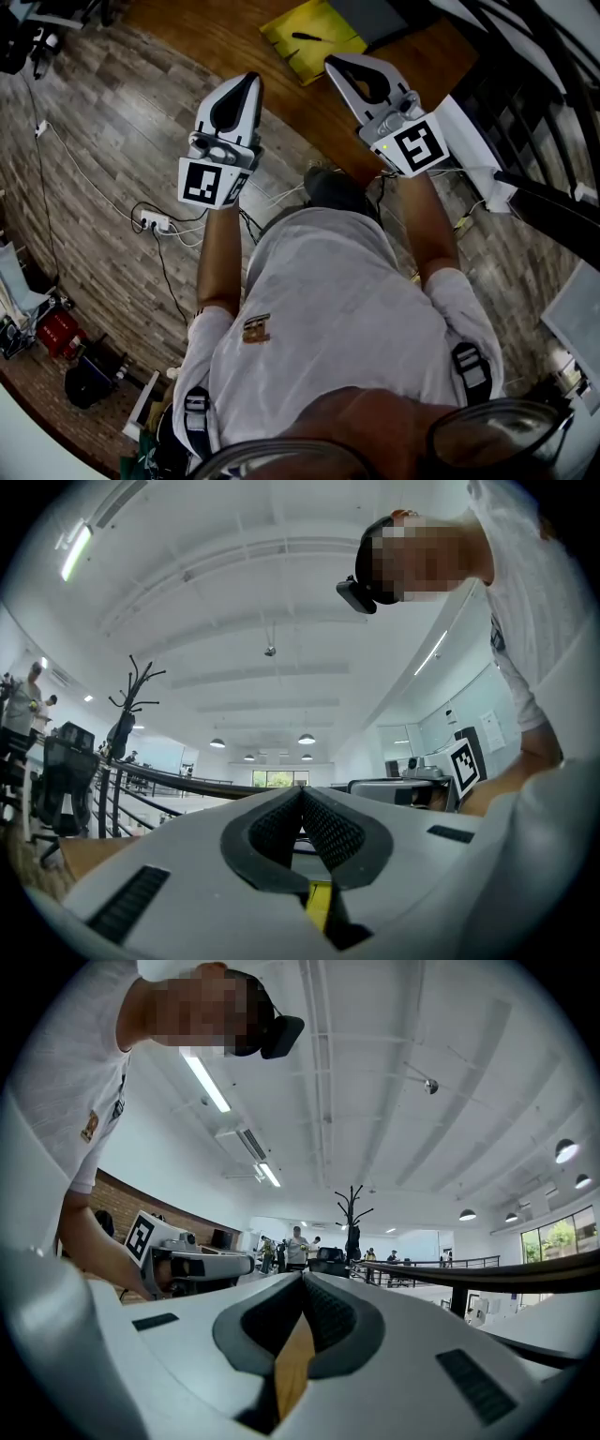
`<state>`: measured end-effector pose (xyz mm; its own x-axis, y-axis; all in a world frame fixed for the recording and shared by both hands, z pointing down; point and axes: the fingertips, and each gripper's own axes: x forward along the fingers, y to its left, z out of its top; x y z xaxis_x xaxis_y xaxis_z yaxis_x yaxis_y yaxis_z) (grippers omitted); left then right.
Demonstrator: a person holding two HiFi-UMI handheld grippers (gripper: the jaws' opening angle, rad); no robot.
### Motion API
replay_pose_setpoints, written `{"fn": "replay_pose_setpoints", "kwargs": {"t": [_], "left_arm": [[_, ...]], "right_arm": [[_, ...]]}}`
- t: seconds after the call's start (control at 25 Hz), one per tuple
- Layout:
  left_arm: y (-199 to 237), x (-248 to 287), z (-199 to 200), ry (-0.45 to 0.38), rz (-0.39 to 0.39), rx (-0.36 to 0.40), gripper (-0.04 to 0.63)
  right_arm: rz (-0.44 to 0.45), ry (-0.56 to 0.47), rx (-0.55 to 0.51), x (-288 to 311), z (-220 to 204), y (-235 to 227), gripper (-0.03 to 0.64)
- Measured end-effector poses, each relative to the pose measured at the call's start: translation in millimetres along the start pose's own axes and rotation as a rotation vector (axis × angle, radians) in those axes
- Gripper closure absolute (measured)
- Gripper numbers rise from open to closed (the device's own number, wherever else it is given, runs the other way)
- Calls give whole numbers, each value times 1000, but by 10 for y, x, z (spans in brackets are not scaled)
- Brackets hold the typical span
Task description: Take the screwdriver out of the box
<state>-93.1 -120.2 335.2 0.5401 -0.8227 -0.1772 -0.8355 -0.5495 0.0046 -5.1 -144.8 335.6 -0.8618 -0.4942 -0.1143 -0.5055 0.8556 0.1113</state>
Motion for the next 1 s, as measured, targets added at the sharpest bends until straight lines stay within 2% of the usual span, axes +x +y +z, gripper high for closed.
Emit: {"fn": "replay_pose_setpoints", "kwargs": {"t": [0.36,0.72,0.88,1.0], "left_arm": [[290,723,-209,30,3,19,577],[453,1084,-298,44,-16,17,577],[455,1131,-303,53,-53,14,577],[453,1158,-335,59,-85,13,577]], "right_arm": [[14,-5,-33,320,-126,-698,584],[15,38,-83,521,-202,-968,584],[37,152,-160,572,-349,-958,584],[43,243,-176,621,-503,-972,584]]}}
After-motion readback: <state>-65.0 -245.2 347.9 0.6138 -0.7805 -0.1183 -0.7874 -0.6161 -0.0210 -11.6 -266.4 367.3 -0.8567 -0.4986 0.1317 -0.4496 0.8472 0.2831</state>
